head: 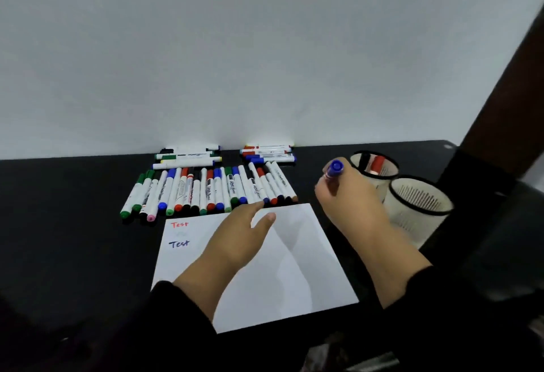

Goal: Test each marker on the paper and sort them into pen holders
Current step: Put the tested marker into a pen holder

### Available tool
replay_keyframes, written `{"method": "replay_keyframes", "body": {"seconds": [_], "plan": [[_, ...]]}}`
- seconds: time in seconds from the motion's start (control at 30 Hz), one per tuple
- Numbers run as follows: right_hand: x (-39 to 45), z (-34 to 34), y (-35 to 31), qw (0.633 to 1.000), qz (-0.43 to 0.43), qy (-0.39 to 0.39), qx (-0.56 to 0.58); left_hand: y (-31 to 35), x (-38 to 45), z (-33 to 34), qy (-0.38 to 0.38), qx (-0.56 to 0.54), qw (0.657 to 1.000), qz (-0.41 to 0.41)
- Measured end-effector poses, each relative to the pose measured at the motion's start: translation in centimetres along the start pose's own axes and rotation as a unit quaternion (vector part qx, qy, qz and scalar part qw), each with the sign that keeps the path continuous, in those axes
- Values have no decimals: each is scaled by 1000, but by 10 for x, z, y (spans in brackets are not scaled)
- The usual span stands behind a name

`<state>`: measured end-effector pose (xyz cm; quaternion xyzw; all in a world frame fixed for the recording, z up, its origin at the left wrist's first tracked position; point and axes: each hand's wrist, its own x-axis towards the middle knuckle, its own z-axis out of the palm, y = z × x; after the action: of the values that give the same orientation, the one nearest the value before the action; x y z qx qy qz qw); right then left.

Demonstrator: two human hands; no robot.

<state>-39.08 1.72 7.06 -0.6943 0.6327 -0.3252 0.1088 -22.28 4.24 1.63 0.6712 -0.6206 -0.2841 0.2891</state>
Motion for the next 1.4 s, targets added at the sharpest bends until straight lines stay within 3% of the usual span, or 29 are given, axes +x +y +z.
{"method": "replay_keyframes", "body": {"seconds": [0.2, 0.43, 0.87, 1.4], "plan": [[19, -29, 38, 993, 26, 92, 73, -20, 32, 37, -44, 152, 987, 14], [39, -34, 57, 991, 39, 115, 50, -32, 38, 47, -19, 190, 981, 33], [83, -22, 68, 993, 113, 21, -25, -35, 40, 51, 13, 191, 980, 46], [86, -29, 70, 992, 121, 0, -27, -35, 40, 51, 7, 194, 980, 38]]}}
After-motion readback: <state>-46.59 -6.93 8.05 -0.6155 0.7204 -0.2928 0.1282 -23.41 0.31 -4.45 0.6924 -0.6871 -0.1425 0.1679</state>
